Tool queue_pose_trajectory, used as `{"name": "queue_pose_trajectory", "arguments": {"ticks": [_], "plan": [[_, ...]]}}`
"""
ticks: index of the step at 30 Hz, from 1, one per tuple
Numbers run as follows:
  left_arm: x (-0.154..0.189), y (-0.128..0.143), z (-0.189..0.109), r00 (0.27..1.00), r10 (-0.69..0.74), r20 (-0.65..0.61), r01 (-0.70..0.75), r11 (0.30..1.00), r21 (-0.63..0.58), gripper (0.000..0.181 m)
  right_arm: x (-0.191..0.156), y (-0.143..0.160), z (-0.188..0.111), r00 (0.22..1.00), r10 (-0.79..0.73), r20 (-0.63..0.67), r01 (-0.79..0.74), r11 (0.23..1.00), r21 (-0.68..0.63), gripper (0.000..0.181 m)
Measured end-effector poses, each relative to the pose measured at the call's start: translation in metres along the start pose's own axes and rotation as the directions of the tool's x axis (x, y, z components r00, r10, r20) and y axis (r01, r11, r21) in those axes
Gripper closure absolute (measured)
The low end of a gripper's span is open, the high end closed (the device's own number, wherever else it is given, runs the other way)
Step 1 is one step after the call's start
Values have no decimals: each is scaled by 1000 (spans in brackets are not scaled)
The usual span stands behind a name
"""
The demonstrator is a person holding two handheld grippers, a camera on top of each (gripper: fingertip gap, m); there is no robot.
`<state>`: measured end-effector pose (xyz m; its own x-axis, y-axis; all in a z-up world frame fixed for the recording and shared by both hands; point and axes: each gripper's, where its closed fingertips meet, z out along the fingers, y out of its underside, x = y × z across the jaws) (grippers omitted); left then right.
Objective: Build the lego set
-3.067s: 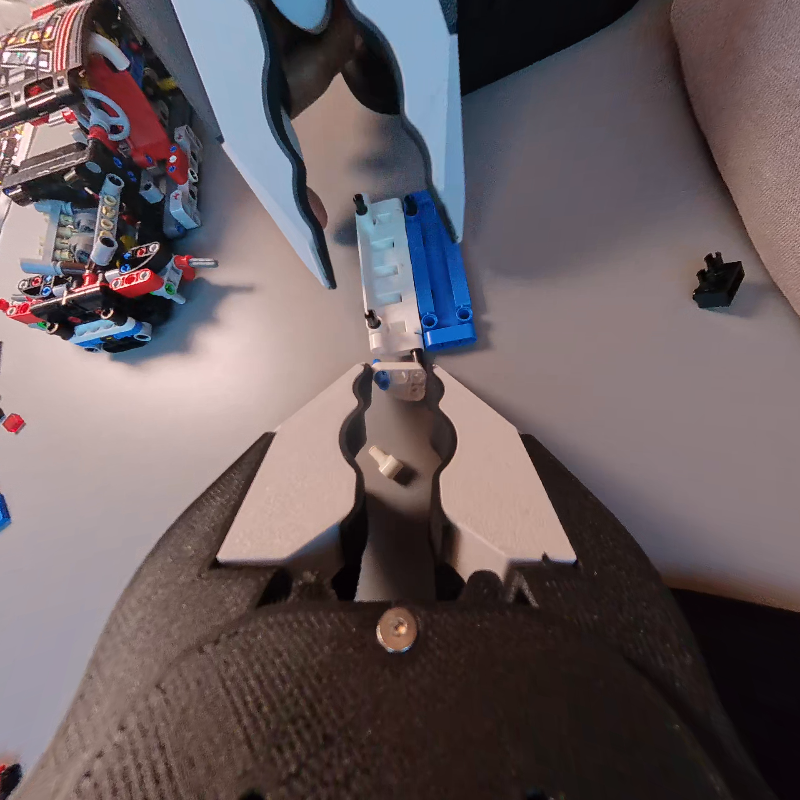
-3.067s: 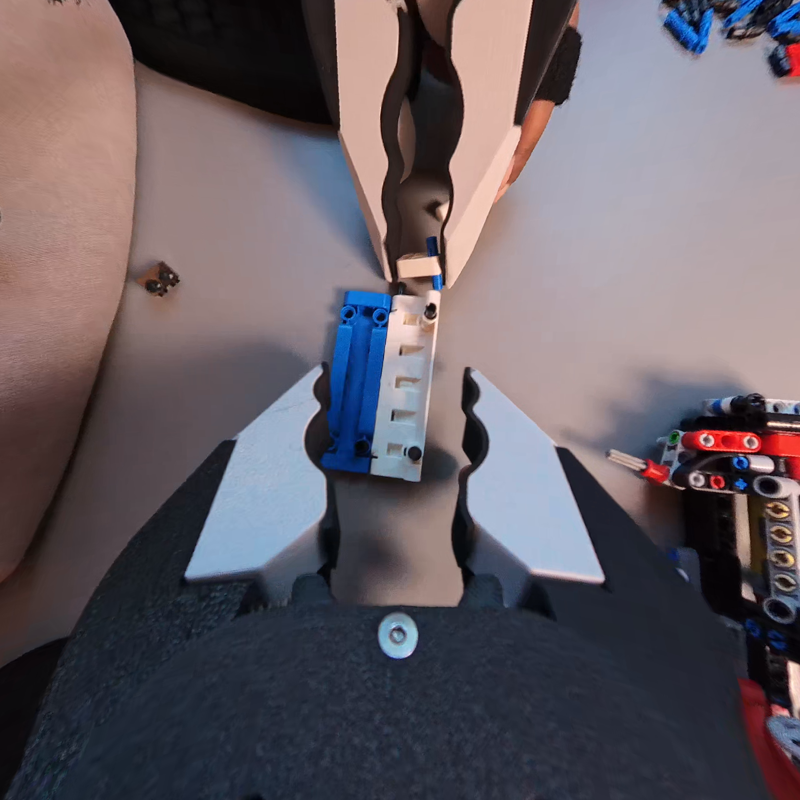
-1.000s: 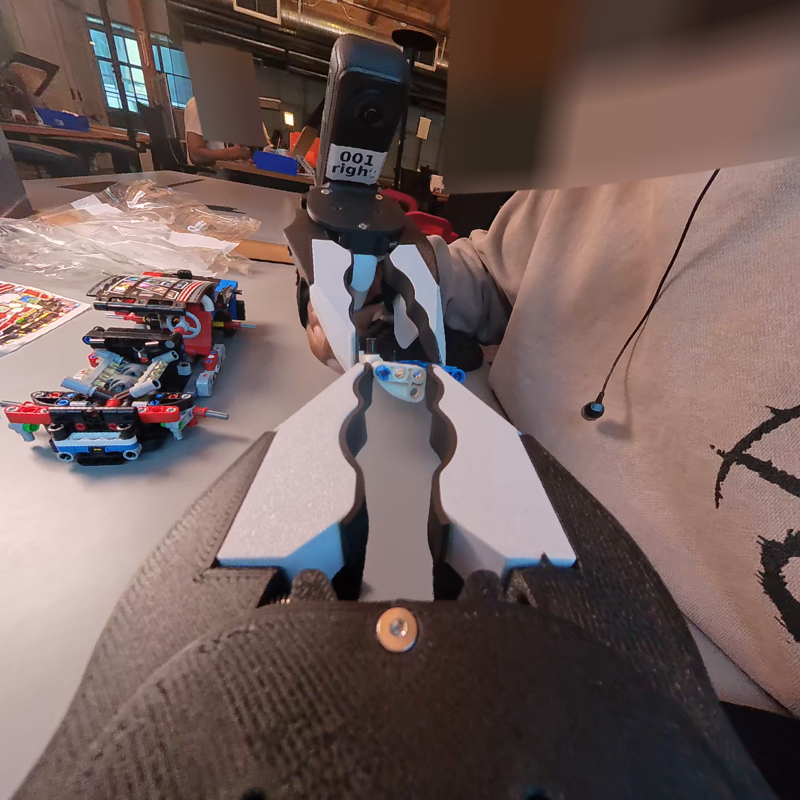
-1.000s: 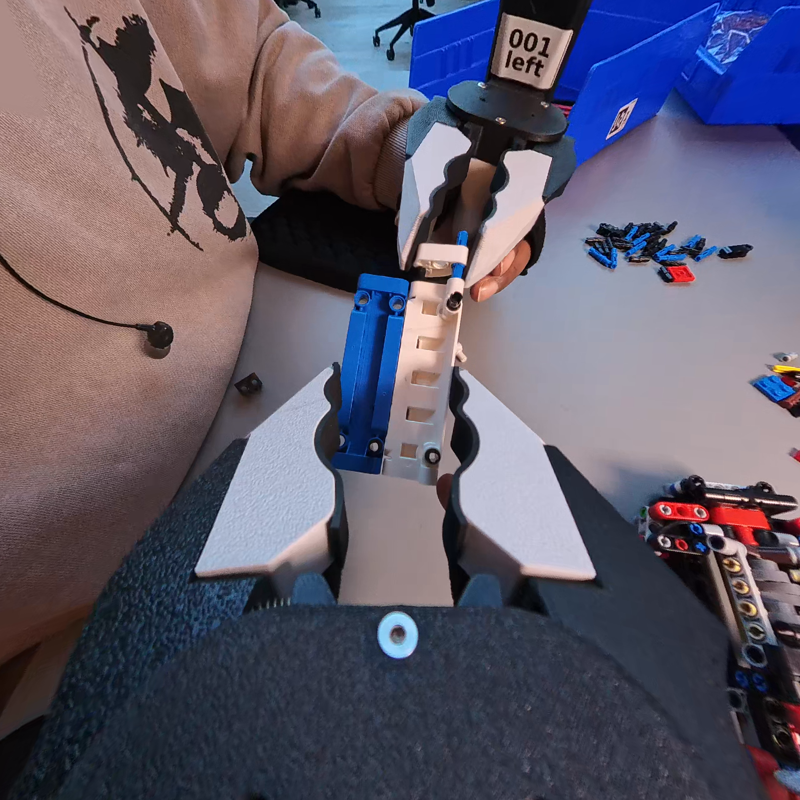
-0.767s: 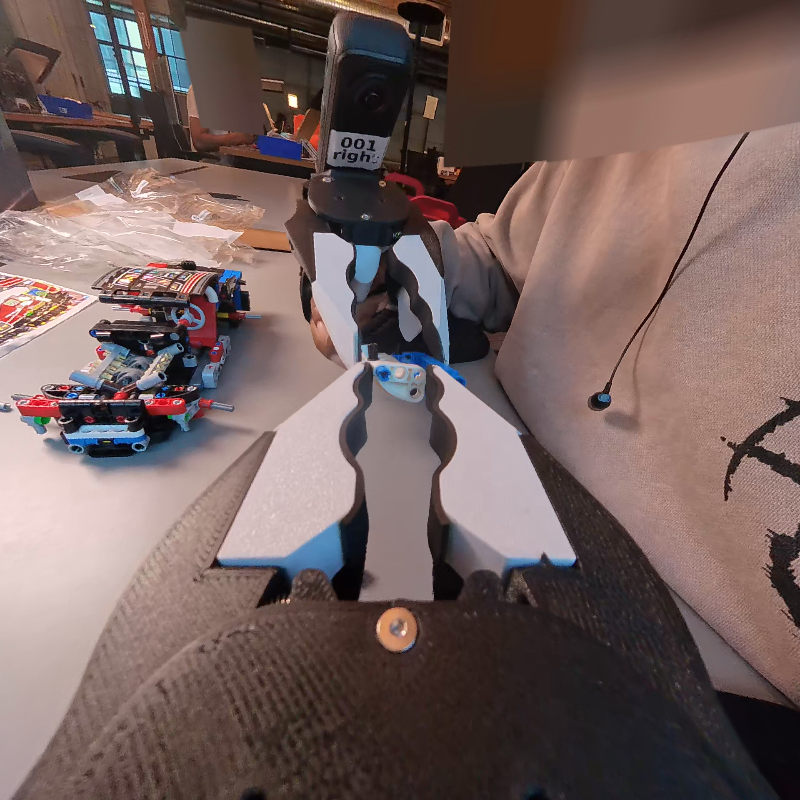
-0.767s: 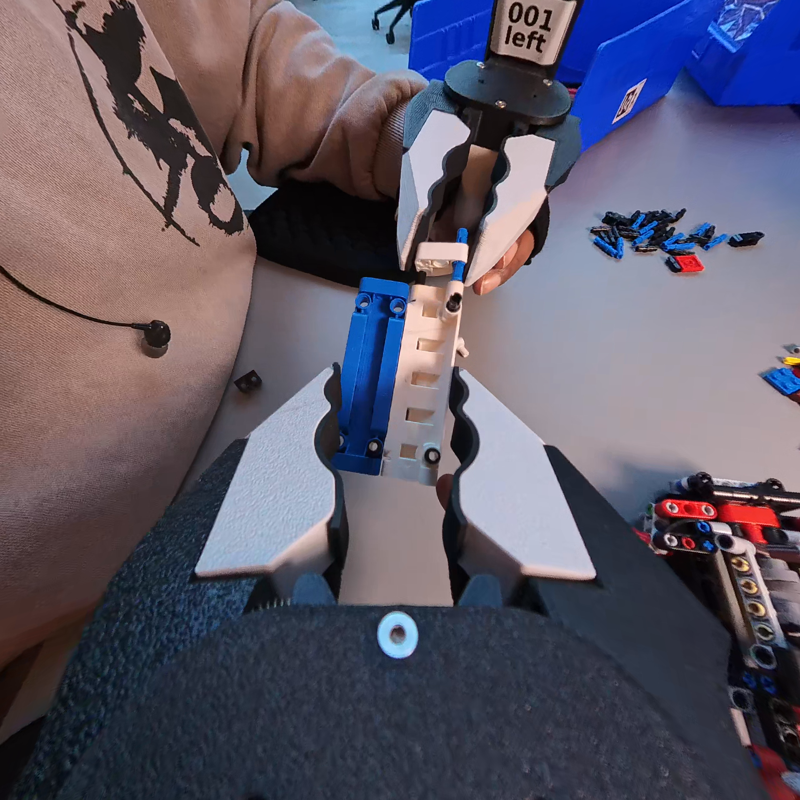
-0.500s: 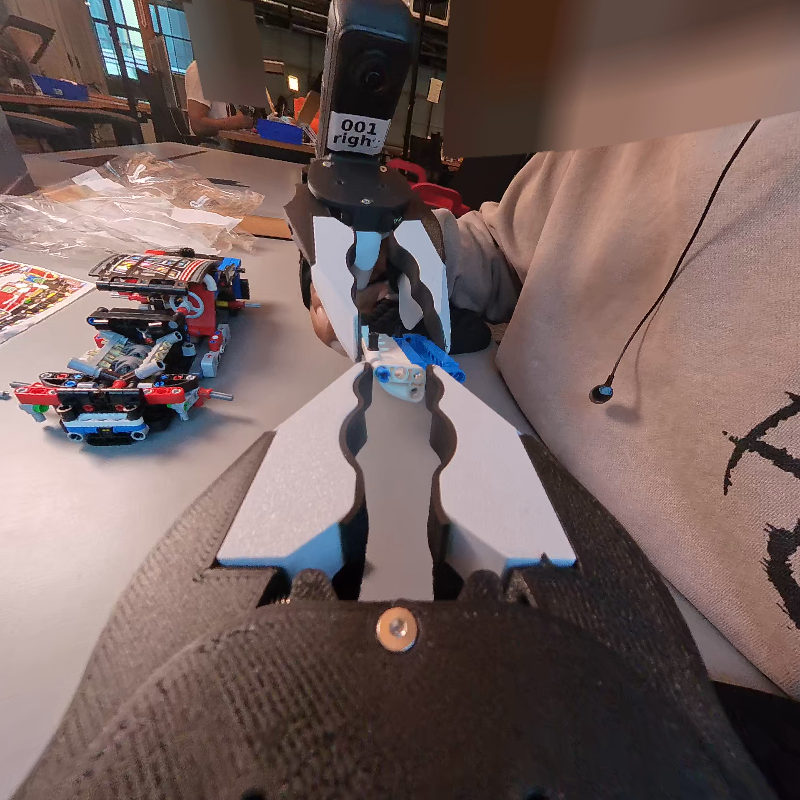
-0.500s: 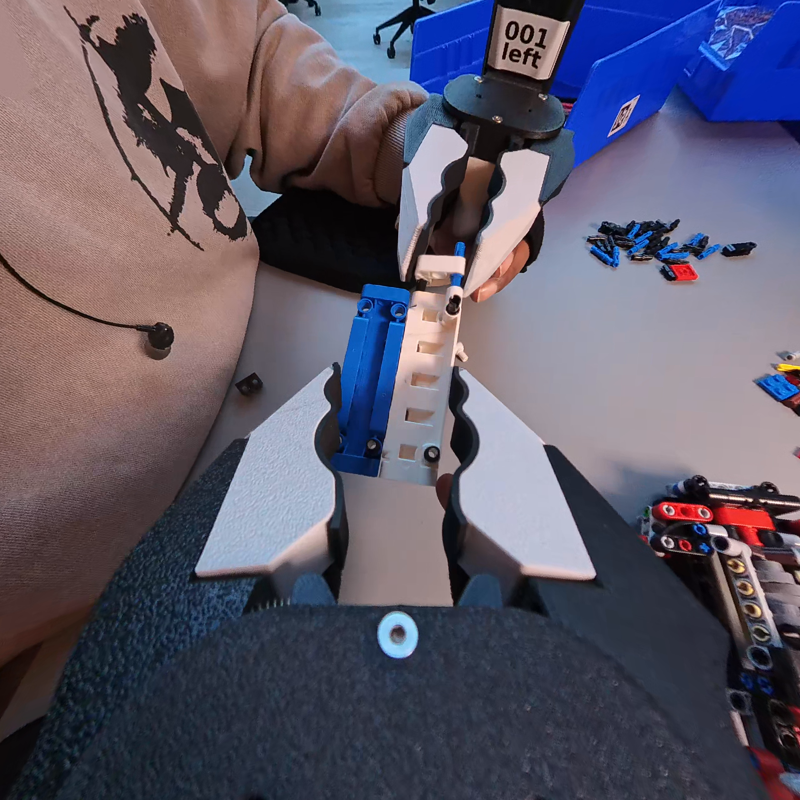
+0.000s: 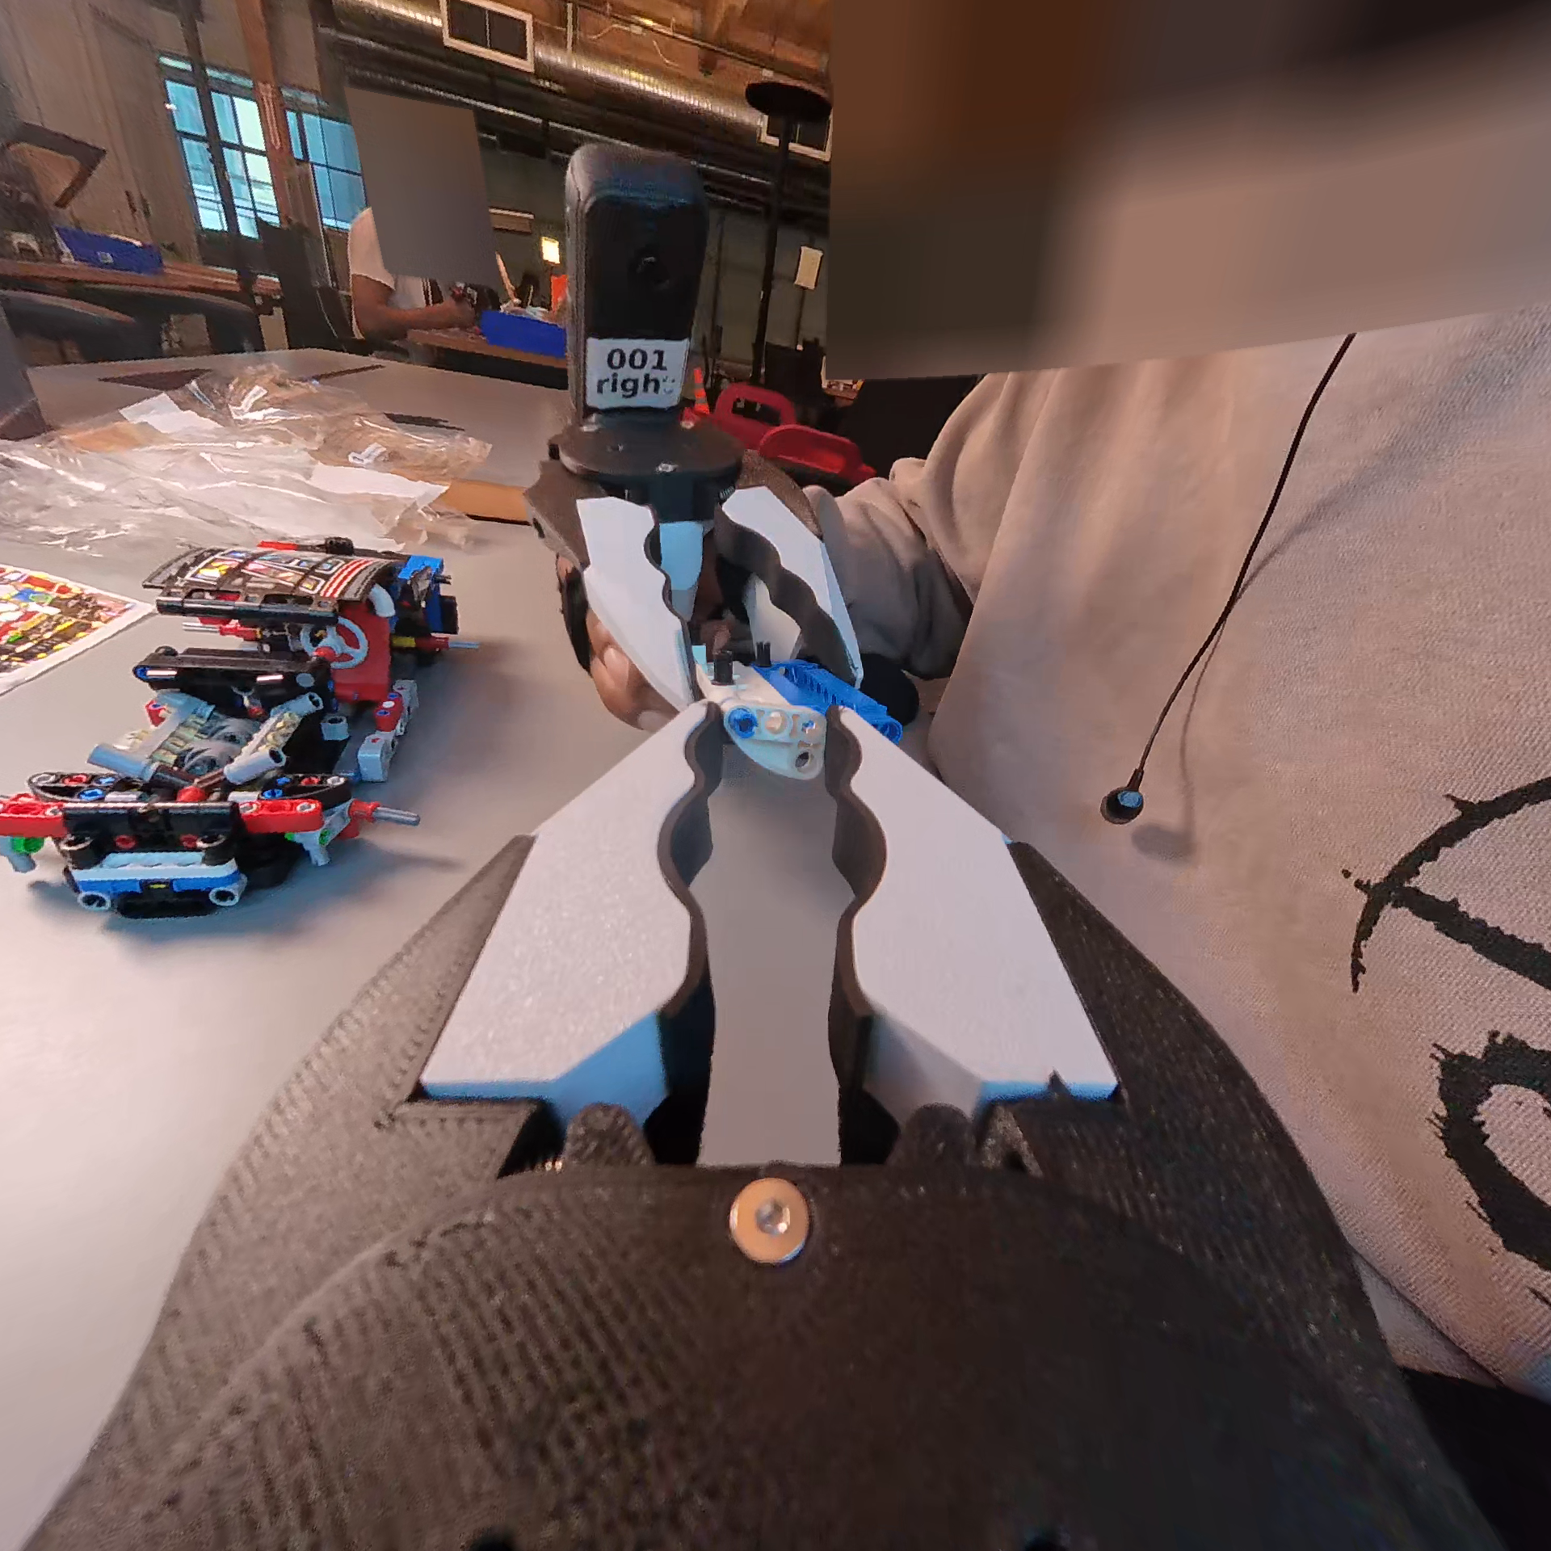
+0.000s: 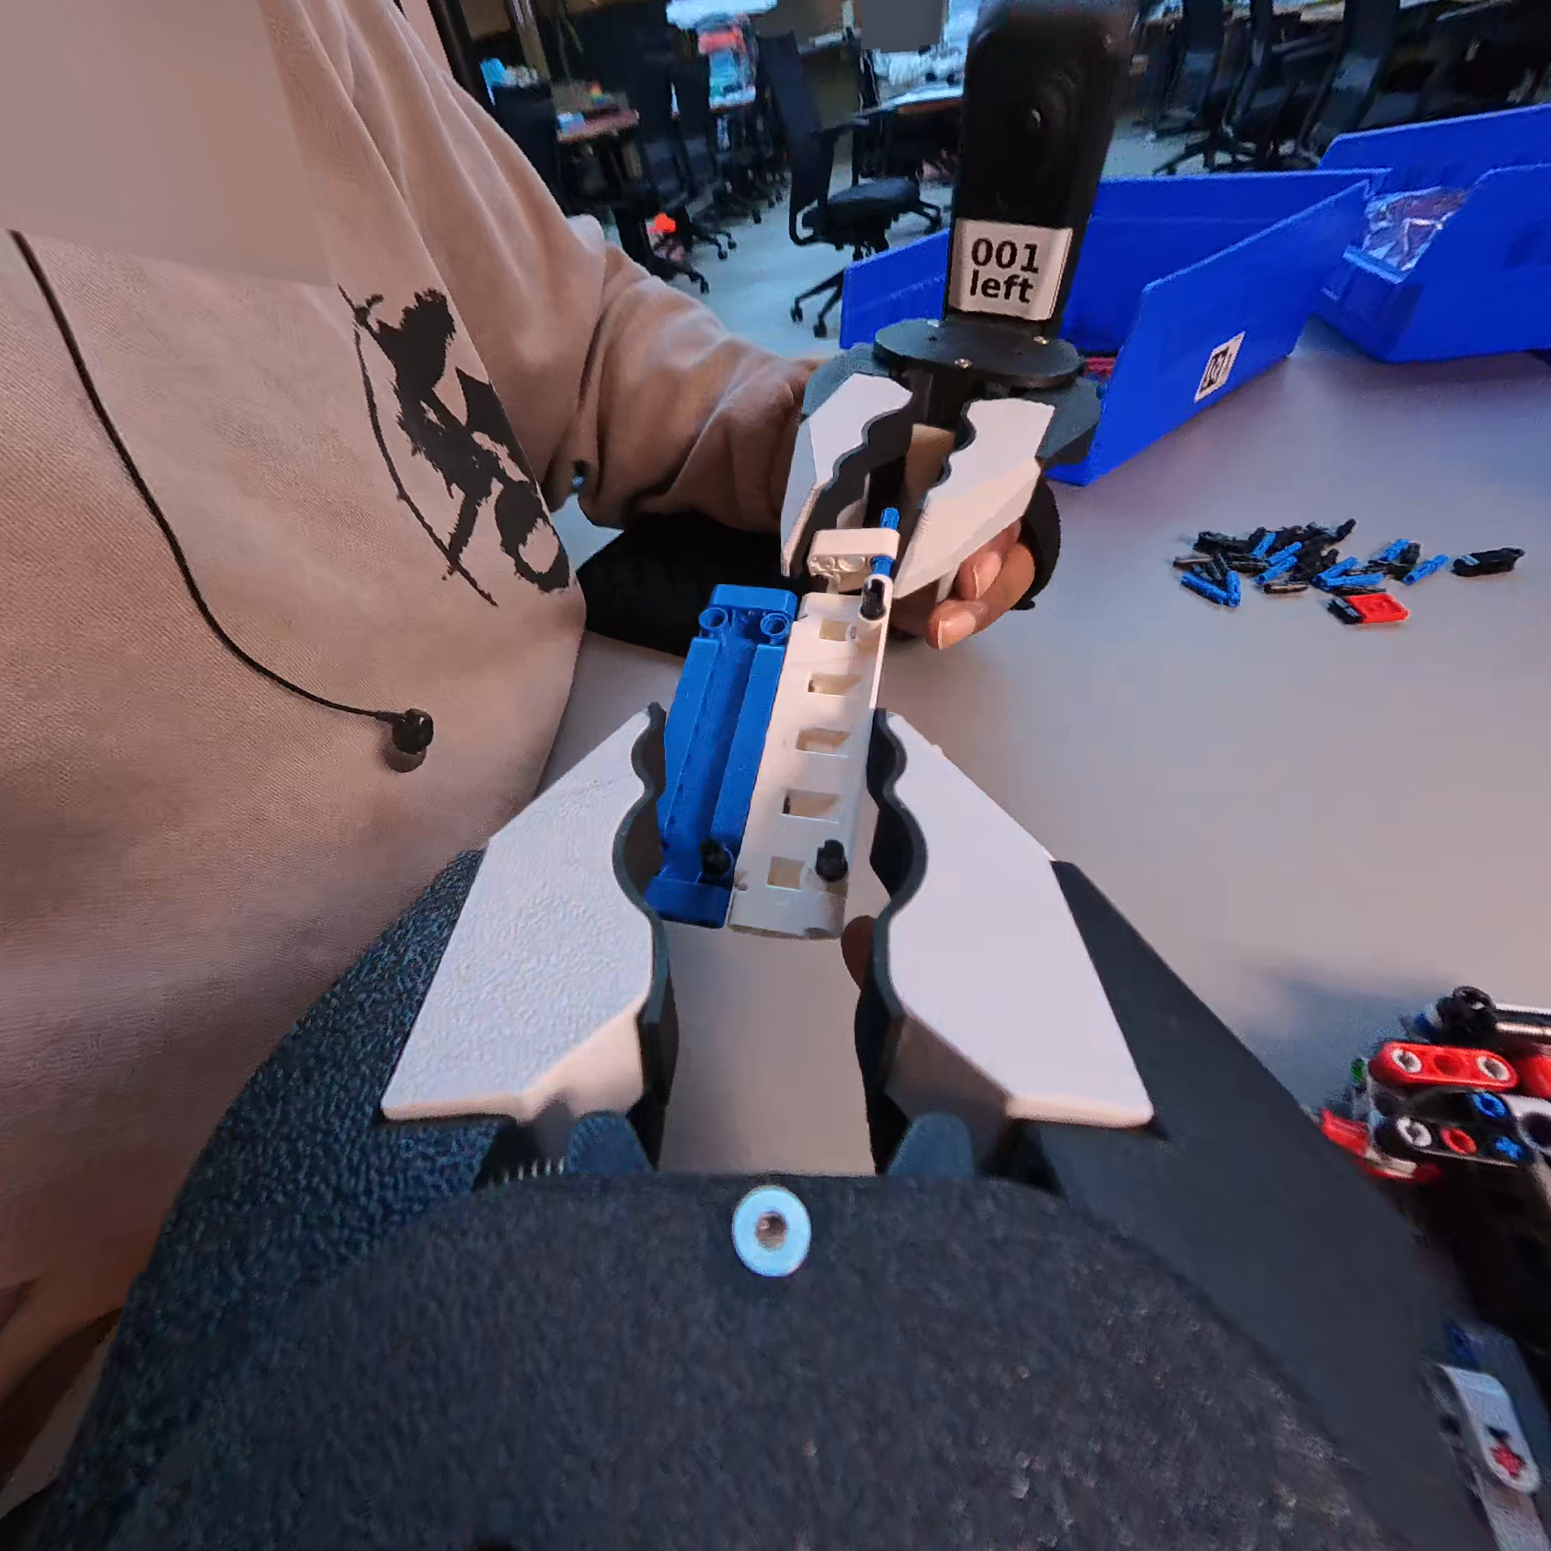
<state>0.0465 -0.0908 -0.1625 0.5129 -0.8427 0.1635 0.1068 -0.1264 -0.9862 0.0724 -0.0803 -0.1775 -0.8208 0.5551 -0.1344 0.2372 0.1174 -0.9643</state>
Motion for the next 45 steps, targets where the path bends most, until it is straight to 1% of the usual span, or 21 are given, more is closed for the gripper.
{"name": "queue_pose_trajectory", "arguments": {"ticks": [1, 5, 6, 8, 10, 12, 13, 15, 17, 20, 22, 24, 26, 30, 33, 36, 37, 39, 41, 43, 45], "plan": [[-1, -1, 0, 1000, 1, 4, -1, 1000, 4, 159, 0, -1, -1, 1000, 5, 1, -5, 1000, 14, 135], [-9, 7, 2, 999, -8, 51, 11, 999, -53, 159, 7, 8, -2, 1000, 12, -26, -12, 1000, -24, 135], [-12, 12, 2, 998, -4, 69, 10, 996, -85, 159, 9, 12, -4, 999, 10, -36, -12, 999, -46, 135], [-18, 29, 5, 993, 50, 104, -28, 979, -201, 159, 12, 24, -6, 999, 12, -43, -17, 993, -117, 135], [-26, 49, 7, 984, 119, 132, -68, 939, -338, 159, 17, 41, -8, 998, 6, -68, -20, 977, -213, 135], [-35, 71, 7, 976, 171, 134, -86, 871, -484, 159, 23, 61, -12, 995, -7, -95, -24, 945, -327, 135], [-40, 79, 8, 971, 199, 130, -100, 838, -537, 159, 24, 69, -15, 995, -6, -101, -32, 927, -375, 135], [-44, 91, 9, 968, 228, 103, -117, 777, -618, 159, 27, 81, -20, 993, -11, -116, -41, 897, -440, 135], [-46, 100, 9, 970, 228, 84, -113, 729, -675, 159, 27, 87, -23, 992, -5, -124, -54, 882, -468, 135], [-50, 101, 9, 977, 191, 99, -70, 719, -691, 157, 27, 88, -25, 992, -1, -128, -59, 881, -469, 135], [-53, 101, 6, 977, 174, 121, -38, 706, -707, 150, 28, 88, -25, 991, -2, -131, -60, 882, -467, 135], [-55, 101, 1, 974, 181, 136, -23, 677, -736, 142, 28, 88, -25, 991, 0, -134, -63, 884, -464, 135], [-57, 99, -5, 968, 219, 122, -45, 628, -777, 137, 28, 88, -25, 991, 1, -132, -63, 883, -465, 135], [-52, 87, -1, 970, 229, 78, -62, 547, -835, 141, 28, 88, -25, 992, 9, -129, -68, 885, -461, 135], [-47, 86, 7, 969, 245, 33, -80, 436, -896, 144, 28, 88, -25, 991, 8, -133, -69, 886, -458, 135], [-47, 92, 8, 951, 306, -47, -145, 305, -941, 146, 29, 88, -27, 990, 9, -140, -72, 887, -455, 135], [-46, 94, 8, 944, 319, -85, -179, 279, -943, 146, 29, 88, -28, 990, 11, -142, -75, 888, -453, 135], [-42, 96, 13, 926, 344, -156, -256, 267, -929, 149, 29, 88, -29, 989, 13, -146, -78, 889, -451, 135], [-41, 99, 12, 908, 363, -209, -306, 233, -923, 151, 29, 88, -29, 989, 13, -146, -78, 890, -450, 135], [-43, 102, 10, 894, 381, -234, -327, 200, -924, 152, 29, 88, -29, 989, 10, -147, -76, 889, -452, 135], [-45, 103, 8, 890, 390, -237, -326, 181, -928, 153, 29, 88, -29, 989, 7, -149, -74, 888, -455, 135]]}}
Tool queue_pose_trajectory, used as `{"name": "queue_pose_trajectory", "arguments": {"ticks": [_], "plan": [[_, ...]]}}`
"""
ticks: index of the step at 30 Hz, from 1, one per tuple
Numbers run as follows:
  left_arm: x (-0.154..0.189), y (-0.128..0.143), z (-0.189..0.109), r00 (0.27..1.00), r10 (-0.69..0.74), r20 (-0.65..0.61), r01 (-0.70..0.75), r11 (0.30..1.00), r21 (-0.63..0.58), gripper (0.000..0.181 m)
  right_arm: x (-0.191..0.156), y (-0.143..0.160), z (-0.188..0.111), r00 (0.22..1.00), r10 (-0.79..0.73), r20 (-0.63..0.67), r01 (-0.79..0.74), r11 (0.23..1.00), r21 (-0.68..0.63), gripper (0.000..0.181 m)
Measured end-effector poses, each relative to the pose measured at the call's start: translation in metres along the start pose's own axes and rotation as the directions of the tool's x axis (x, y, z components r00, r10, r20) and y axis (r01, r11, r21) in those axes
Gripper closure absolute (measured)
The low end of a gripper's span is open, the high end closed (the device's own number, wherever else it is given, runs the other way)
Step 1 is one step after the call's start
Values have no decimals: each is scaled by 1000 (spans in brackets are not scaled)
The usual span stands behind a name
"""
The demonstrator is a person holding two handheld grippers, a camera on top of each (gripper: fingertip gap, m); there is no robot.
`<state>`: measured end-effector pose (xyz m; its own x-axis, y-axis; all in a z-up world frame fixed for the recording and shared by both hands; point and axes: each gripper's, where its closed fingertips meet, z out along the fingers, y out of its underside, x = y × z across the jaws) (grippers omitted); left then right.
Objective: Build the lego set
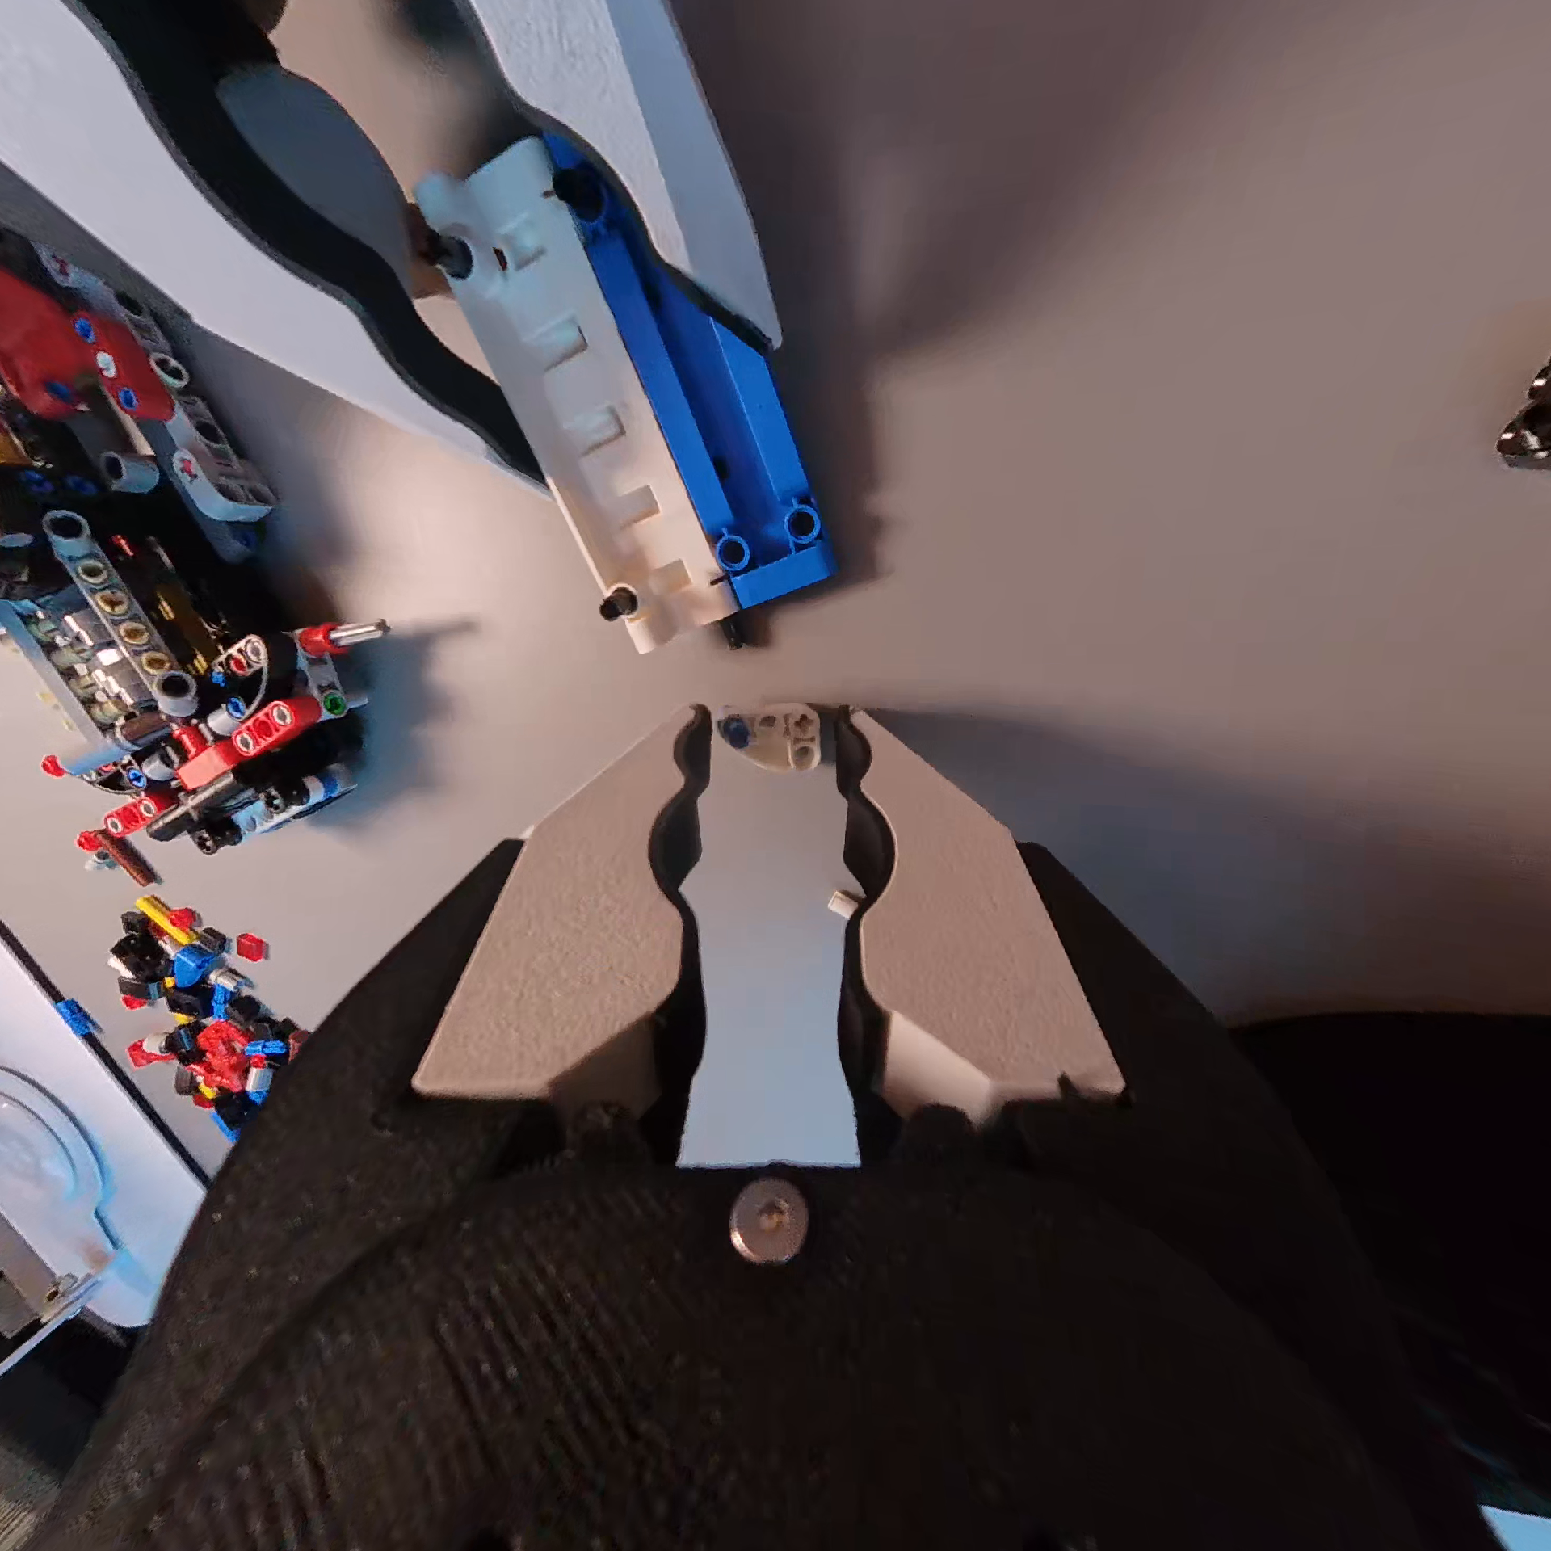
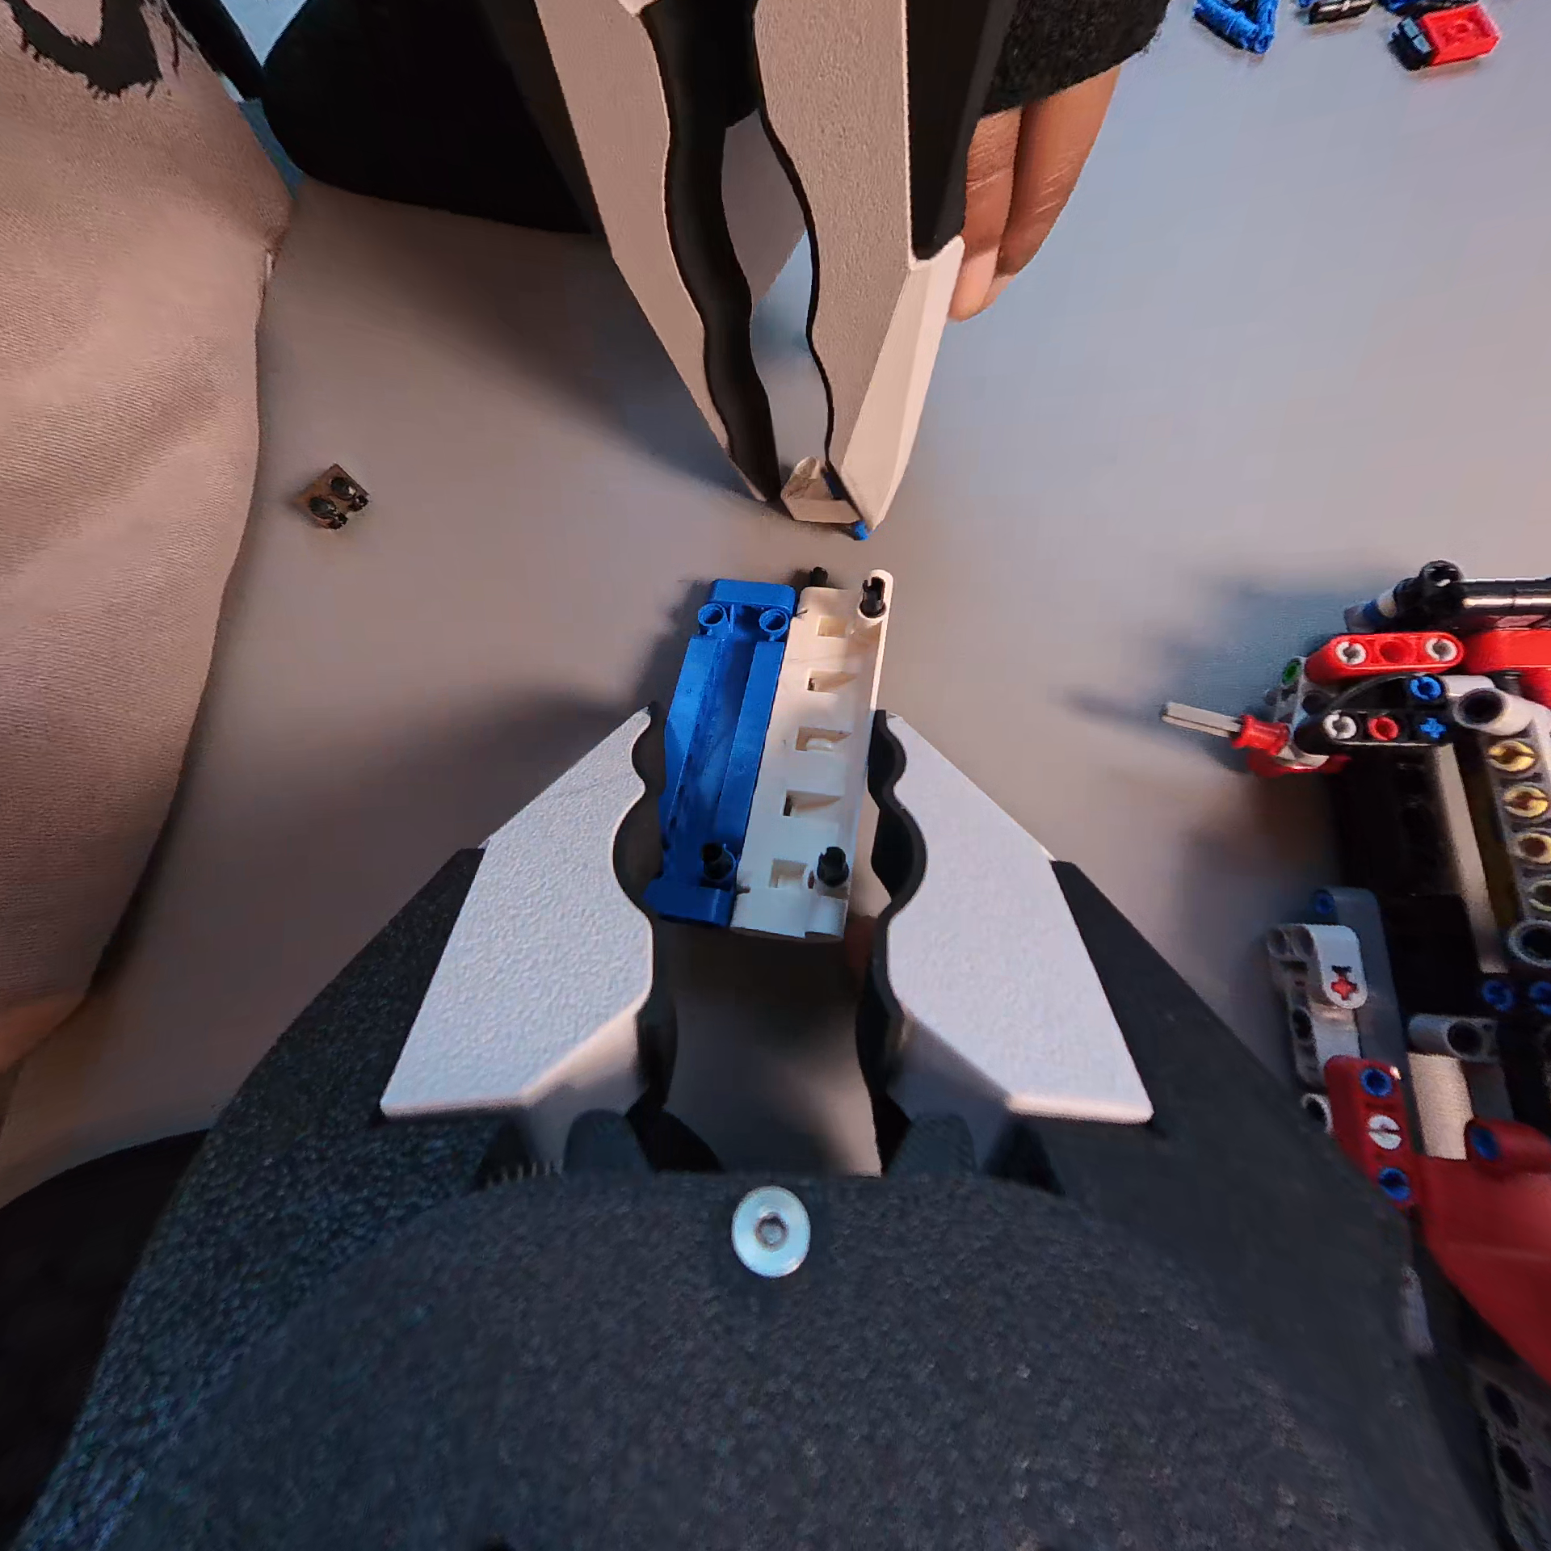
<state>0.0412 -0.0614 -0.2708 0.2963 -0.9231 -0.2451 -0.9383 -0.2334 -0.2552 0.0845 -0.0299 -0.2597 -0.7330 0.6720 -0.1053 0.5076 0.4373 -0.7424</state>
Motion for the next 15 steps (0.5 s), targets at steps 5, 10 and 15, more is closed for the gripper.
{"name": "queue_pose_trajectory", "arguments": {"ticks": [5, 10, 15], "plan": [[-3, 3, 0, 999, 9, 31, -9, 1000, -25, 159, 0, 0, 0, 1000, -1, -4, 1, 1000, -2, 135], [-6, 4, 0, 998, 19, 67, -18, 1000, -22, 159, 0, 0, 0, 1000, 1, -3, -1, 1000, -2, 135], [-8, 3, -1, 994, 46, 101, -44, 999, -19, 153, 0, 0, 0, 1000, 5, 0, -5, 1000, -1, 135]]}}
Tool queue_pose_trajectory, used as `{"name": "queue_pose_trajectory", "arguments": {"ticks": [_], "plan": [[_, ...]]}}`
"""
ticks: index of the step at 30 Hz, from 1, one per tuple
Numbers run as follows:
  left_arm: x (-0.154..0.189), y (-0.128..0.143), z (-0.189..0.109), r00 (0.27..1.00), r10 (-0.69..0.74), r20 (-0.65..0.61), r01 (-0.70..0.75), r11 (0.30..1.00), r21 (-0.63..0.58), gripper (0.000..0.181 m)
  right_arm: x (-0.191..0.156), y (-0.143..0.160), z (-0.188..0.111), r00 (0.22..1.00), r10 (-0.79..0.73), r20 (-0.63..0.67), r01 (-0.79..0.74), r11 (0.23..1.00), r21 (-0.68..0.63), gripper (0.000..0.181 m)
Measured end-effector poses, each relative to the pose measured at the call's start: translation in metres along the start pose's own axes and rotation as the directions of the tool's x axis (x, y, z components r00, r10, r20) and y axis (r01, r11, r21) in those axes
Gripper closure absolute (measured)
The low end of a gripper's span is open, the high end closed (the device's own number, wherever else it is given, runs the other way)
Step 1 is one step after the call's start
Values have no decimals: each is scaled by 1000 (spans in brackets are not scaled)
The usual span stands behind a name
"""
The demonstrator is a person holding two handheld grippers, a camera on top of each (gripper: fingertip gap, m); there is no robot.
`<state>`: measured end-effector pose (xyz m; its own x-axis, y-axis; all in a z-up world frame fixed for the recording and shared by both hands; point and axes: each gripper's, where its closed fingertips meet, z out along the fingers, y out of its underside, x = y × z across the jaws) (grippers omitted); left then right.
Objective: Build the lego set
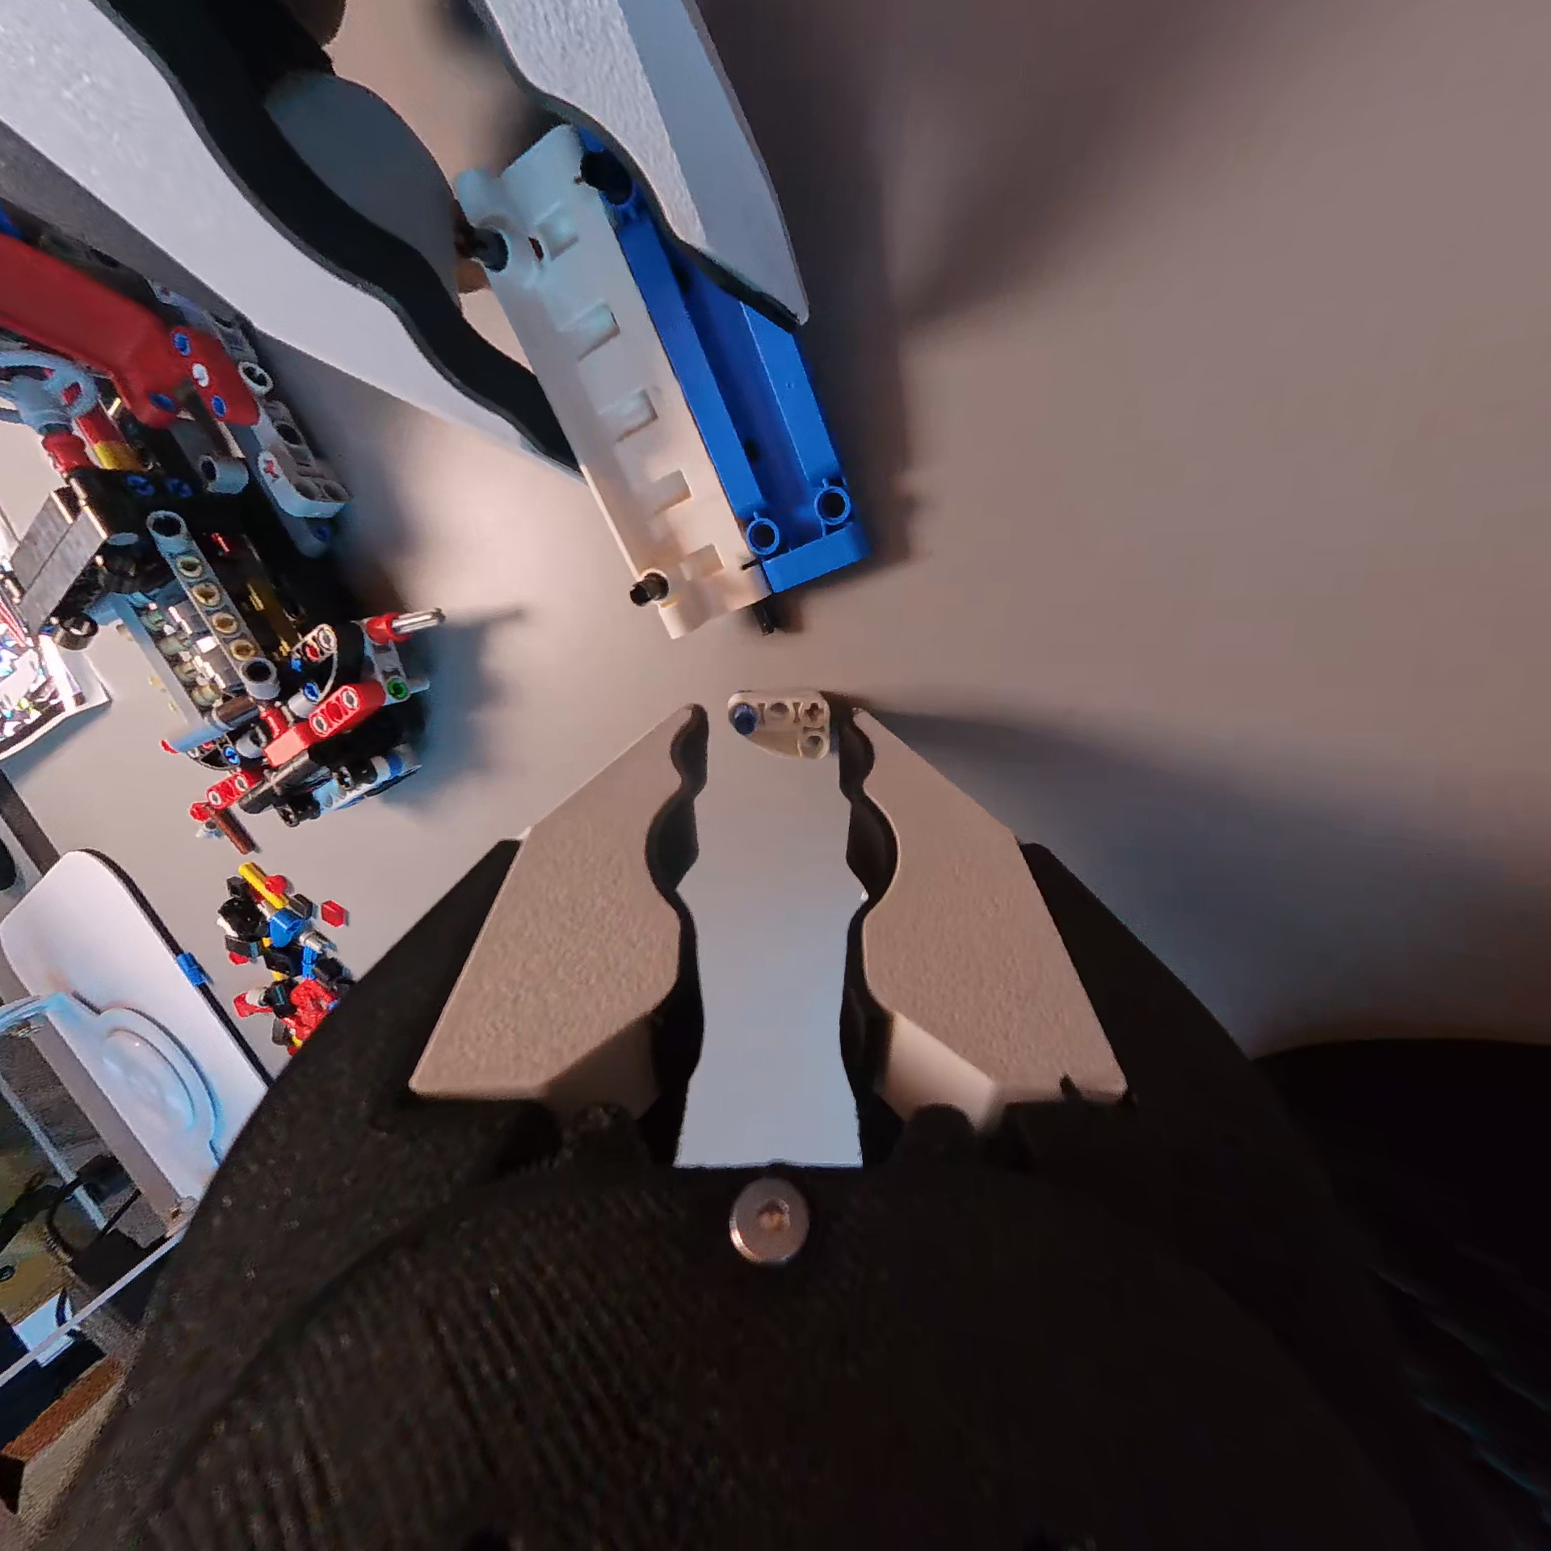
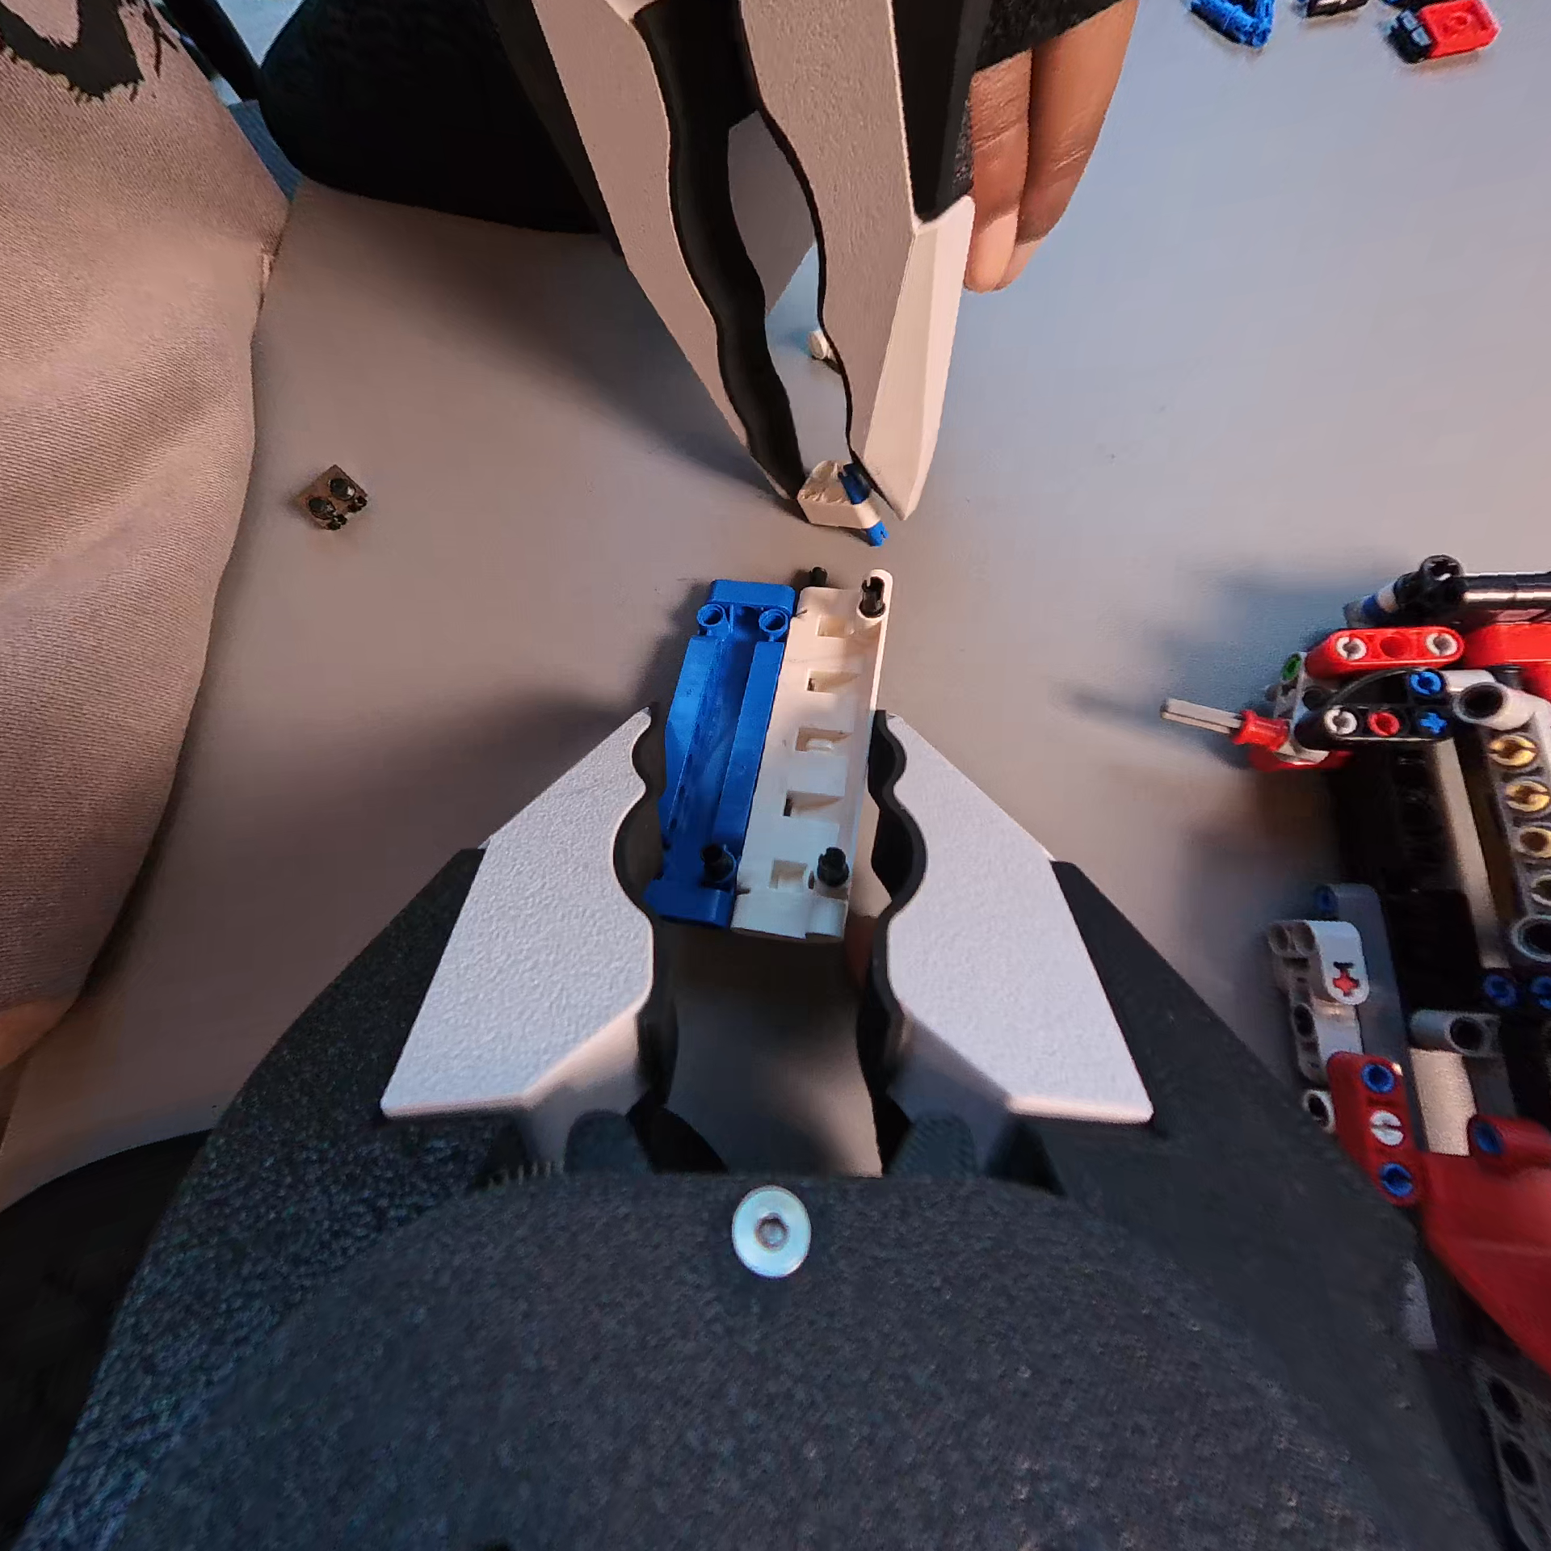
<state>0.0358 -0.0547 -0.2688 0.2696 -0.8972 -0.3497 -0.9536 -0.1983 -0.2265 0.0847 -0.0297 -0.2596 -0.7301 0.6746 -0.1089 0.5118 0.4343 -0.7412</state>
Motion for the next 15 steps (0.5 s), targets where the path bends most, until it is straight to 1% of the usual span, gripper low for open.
{"name": "queue_pose_trajectory", "arguments": {"ticks": [5, 8, 10, 12, 13, 14, 15], "plan": [[1, -1, 0, 999, 40, -3, -40, 999, -5, 153, 0, 0, 0, 1000, 2, 1, -2, 1000, 1, 135], [2, -1, 1, 998, 53, -30, -53, 999, -9, 154, 0, 0, 0, 1000, 2, 2, -2, 1000, 2, 135], [1, -1, 2, 997, 67, -50, -68, 998, -17, 159, 0, 0, 0, 1000, 3, 2, -3, 1000, 2, 135], [1, 0, 2, 995, 70, -74, -72, 997, -21, 159, 0, 0, -1, 1000, 5, 2, -5, 1000, 5, 135], [1, -1, 2, 995, 65, -81, -65, 998, 3, 159, 0, 0, -1, 1000, 7, 3, -7, 1000, 6, 135], [3, -4, 1, 995, 24, -100, -18, 998, 59, 159, 0, 0, -1, 1000, 7, -1, -7, 1000, 8, 135], [7, -10, -1, 988, -56, -142, 77, 986, 145, 159, 0, -1, -1, 1000, 4, -5, -4, 1000, 10, 135]]}}
